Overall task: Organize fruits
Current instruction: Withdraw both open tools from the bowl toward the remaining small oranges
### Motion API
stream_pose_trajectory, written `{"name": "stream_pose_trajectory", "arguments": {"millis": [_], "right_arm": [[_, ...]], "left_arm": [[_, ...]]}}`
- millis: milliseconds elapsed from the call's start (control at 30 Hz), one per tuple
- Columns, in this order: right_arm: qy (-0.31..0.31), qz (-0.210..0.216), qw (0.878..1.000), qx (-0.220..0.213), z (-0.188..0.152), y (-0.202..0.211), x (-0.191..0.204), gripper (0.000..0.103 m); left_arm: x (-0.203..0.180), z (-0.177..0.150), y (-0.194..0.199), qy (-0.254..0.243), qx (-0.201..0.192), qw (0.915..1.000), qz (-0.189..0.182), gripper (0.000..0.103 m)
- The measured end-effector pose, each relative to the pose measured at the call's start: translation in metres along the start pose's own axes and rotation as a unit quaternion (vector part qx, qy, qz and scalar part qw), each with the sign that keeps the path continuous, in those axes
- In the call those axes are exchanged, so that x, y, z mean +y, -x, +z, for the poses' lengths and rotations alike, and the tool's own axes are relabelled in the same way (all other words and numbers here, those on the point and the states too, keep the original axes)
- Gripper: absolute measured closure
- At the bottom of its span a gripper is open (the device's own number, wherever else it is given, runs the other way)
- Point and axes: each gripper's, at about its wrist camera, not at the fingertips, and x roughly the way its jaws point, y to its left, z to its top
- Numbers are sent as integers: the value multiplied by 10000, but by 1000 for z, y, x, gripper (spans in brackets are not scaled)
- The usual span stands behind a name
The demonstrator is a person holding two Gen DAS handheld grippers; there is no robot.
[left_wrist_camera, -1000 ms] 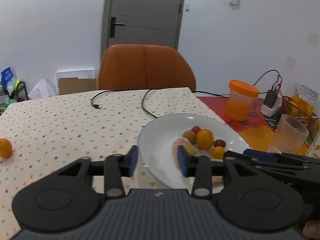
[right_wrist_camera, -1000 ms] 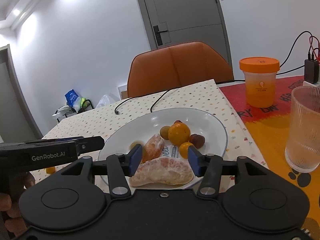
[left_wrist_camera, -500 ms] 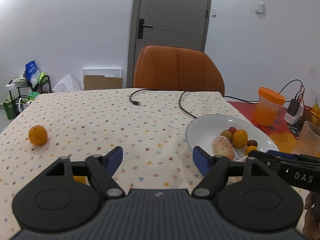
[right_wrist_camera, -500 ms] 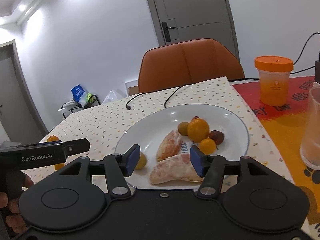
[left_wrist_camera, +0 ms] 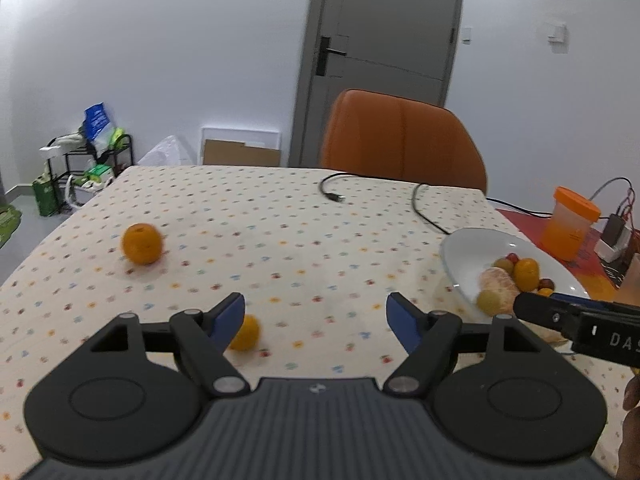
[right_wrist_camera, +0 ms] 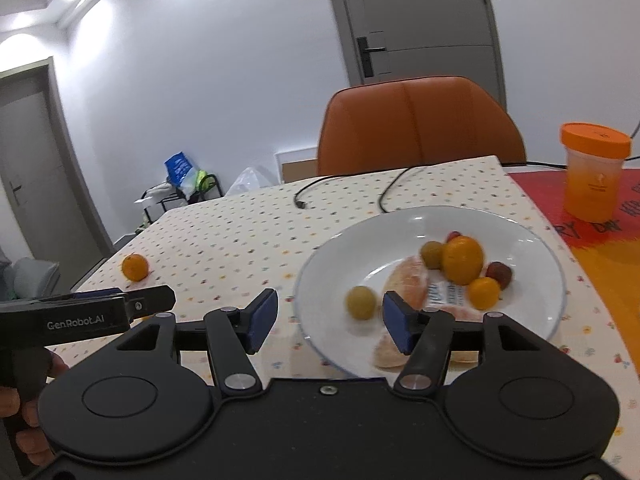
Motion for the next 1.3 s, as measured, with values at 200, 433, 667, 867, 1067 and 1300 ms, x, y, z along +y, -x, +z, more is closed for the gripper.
{"name": "stream_pose_trajectory", "arguments": {"millis": [200,433,667,867,1067,1300], "right_arm": [[122,162,9998,93,0,-10,22,41],[297,378,9987,174,-1,-22,48,32],[484,505,9971,285,-1,-31,71,9],[542,646,9954,459,-2,-42,85,0],[690,777,9930,559,-4,-48,105,0],[910,899,9899,607,-6,-54,125,2]], "left_arm": [[27,0,4,222,-36,9996,172,27],[54,-2,11,485,17,9977,476,21],[75,-4,18,612,-48,9953,745,9],[91,-6,21,656,-44,9942,849,5],[109,-9,25,805,-29,9925,916,5],[127,-12,32,918,-24,9912,956,5]]}}
